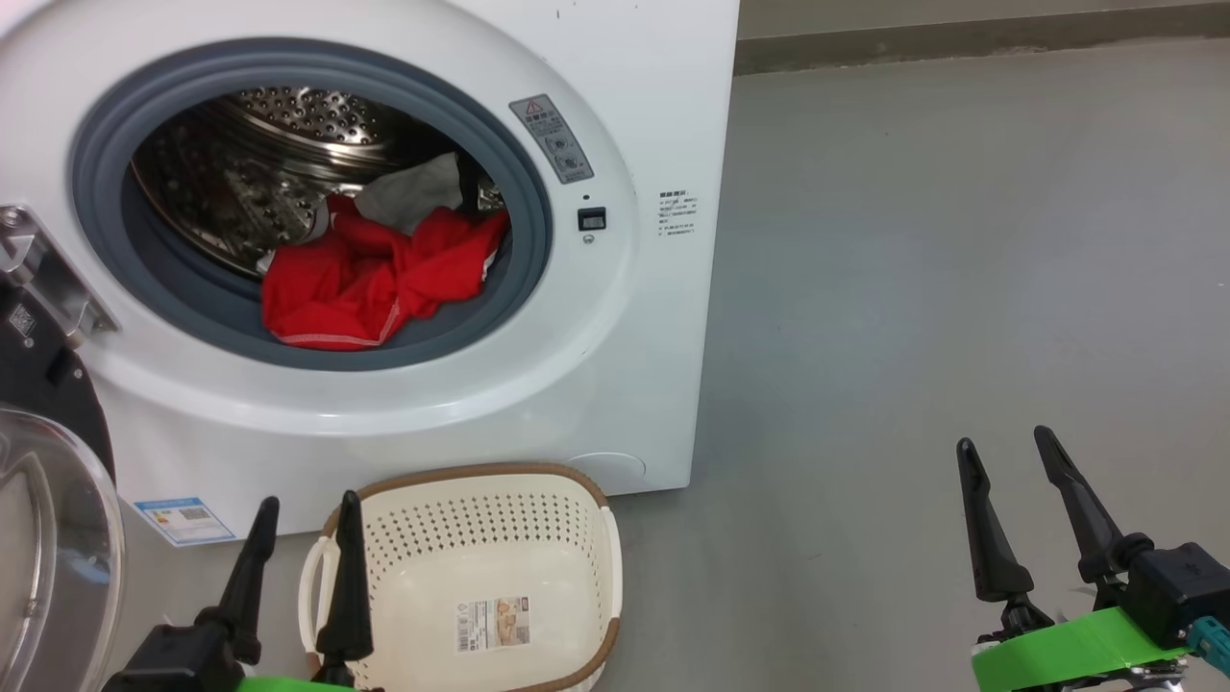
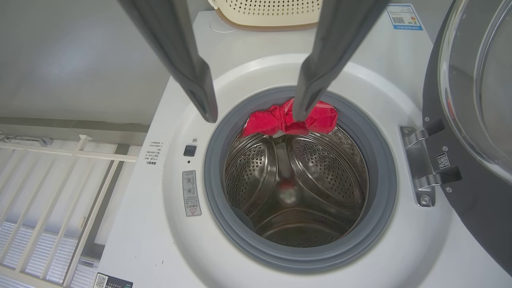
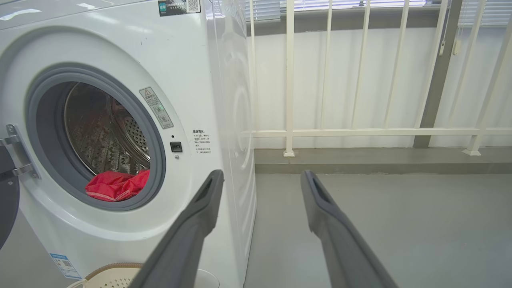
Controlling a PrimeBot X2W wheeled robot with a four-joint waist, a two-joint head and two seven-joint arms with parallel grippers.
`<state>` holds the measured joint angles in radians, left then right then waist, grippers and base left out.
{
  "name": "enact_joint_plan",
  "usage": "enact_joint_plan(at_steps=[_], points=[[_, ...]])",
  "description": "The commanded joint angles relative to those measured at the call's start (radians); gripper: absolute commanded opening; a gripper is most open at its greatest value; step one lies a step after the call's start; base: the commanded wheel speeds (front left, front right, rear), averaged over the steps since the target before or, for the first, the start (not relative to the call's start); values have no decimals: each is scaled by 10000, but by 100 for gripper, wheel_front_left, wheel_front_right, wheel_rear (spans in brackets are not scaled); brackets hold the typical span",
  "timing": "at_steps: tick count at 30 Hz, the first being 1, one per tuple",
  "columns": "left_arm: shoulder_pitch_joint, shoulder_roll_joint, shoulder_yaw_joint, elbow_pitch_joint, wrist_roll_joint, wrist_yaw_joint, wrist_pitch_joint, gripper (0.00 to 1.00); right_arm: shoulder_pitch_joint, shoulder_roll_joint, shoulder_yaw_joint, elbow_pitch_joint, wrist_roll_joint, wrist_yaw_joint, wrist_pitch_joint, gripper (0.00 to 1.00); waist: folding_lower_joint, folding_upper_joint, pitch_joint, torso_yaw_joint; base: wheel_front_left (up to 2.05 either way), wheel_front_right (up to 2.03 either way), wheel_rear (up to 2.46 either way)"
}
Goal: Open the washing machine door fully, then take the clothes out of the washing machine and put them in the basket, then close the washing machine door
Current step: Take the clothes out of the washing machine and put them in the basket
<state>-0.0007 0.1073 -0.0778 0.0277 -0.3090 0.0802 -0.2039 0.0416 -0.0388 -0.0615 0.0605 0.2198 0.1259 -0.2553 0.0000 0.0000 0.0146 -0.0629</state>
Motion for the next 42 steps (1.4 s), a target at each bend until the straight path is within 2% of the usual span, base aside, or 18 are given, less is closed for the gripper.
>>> enact_joint_plan(at_steps=[1, 22, 42], points=[[-344, 180, 278, -288, 67, 84, -60, 100, -209, -114, 190, -273, 34, 48, -64, 100, 0, 0, 11, 0, 0, 0, 0], [-1159, 172, 311, -325, -119, 268, -114, 100, -493, -114, 260, -392, -90, 48, -65, 100, 0, 0, 718, 190, 0, 0, 0], [-3686, 235, 387, 386, -222, 371, -236, 100, -1582, -114, 472, -628, -222, 48, -65, 100, 0, 0, 2999, 183, 0, 0, 0]])
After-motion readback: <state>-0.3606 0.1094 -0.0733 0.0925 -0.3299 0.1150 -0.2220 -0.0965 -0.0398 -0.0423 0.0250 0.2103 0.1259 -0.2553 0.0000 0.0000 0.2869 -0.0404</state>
